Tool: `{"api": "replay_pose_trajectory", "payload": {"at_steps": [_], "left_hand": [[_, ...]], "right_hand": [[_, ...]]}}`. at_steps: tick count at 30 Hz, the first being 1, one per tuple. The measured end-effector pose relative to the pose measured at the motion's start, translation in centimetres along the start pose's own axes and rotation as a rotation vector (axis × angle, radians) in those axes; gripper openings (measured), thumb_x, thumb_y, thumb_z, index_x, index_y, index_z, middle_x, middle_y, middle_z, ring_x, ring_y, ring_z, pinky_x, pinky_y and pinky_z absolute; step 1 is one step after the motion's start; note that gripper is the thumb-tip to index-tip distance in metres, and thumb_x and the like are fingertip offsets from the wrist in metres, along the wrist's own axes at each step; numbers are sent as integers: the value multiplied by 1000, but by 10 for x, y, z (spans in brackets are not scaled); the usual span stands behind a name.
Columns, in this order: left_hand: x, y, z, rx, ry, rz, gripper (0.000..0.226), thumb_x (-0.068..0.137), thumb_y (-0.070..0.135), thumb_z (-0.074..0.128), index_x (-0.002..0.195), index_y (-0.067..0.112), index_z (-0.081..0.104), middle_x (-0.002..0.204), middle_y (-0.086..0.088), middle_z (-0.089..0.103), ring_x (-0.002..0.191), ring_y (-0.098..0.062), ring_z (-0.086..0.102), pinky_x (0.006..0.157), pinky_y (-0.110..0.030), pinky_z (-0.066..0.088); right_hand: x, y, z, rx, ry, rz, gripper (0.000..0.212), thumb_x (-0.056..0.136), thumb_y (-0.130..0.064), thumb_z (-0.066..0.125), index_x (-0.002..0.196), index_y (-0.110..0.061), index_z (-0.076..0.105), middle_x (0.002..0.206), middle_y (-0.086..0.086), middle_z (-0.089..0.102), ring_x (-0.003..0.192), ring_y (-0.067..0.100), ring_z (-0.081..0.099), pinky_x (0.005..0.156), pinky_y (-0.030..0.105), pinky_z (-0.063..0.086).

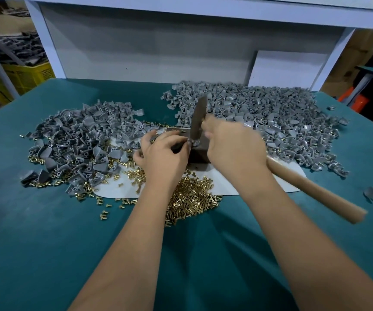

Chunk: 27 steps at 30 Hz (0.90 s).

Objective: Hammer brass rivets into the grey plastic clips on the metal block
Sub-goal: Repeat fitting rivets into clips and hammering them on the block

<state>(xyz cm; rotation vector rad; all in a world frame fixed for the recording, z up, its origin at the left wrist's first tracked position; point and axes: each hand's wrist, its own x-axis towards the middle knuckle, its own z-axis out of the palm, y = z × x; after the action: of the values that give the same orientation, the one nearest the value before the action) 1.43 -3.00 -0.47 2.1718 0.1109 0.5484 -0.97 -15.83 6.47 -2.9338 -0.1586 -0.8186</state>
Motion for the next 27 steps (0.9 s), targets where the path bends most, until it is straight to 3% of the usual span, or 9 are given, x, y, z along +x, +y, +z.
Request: {"api": "replay_pose_trajectory", "payload": {"at_steps": [2, 4, 6, 11, 16, 20, 24, 27], "left_hand": [[0, -1, 0, 12, -8, 3, 12, 89, 45, 63, 91, 41, 74, 125, 29, 60, 135, -7, 21, 104, -45, 11], [0, -1, 1, 13, -10, -6, 12, 89, 46, 64, 91, 40, 74, 125, 29, 59, 136, -8, 21, 106, -46, 10], [0, -1, 2, 9, 0, -21, 10, 88, 46, 66, 90, 40, 74, 124, 29, 60, 138, -9, 21, 108, -48, 10], [-1, -1, 1, -18, 4, -23, 10, 88, 46, 65, 90, 43, 74, 125, 29, 60, 138, -9, 21, 108, -48, 10], [-1, 0, 2, -15, 19, -33, 8, 87, 45, 68, 89, 41, 75, 123, 28, 62, 139, -13, 23, 108, -50, 10], [-1, 2, 0, -31, 5, -44, 6, 87, 45, 66, 86, 44, 73, 123, 28, 61, 137, -10, 23, 108, -46, 10], [-1, 3, -2, -37, -33, -47, 7, 89, 43, 64, 83, 45, 67, 124, 30, 59, 137, -9, 22, 107, -42, 9], [2, 3, -4, -39, -81, -69, 10, 92, 41, 62, 83, 45, 63, 119, 35, 54, 138, -9, 19, 107, -39, 8]], "right_hand": [[2, -1, 0, -20, -69, -5, 27, 93, -20, 51, 116, -34, 53, 58, -6, 40, 56, 25, 42, 45, 25, 24], [5, 0, -2, 18, 50, 32, 28, 92, -21, 52, 117, -34, 53, 68, -1, 57, 56, 27, 49, 45, 24, 23], [2, 0, -4, 76, 191, 57, 27, 92, -23, 53, 118, -32, 54, 72, 4, 63, 61, 29, 60, 48, 25, 28], [-3, -1, 4, 20, -49, -12, 28, 94, -20, 49, 119, -33, 51, 66, -2, 50, 64, 28, 52, 48, 27, 26], [-1, 4, -4, 114, 250, 41, 28, 94, -23, 50, 120, -32, 54, 77, 5, 67, 65, 30, 62, 51, 28, 34], [-2, 4, 1, 1, -82, -32, 31, 94, -19, 48, 119, -35, 51, 70, -1, 55, 61, 25, 43, 51, 28, 32], [17, 15, -7, 96, -40, 112, 19, 97, -19, 43, 106, -30, 55, 73, -3, 54, 66, 24, 43, 53, 27, 30], [26, 28, -3, 229, -23, 254, 15, 100, -19, 38, 88, -22, 47, 70, -4, 49, 69, 26, 44, 50, 28, 24]]}}
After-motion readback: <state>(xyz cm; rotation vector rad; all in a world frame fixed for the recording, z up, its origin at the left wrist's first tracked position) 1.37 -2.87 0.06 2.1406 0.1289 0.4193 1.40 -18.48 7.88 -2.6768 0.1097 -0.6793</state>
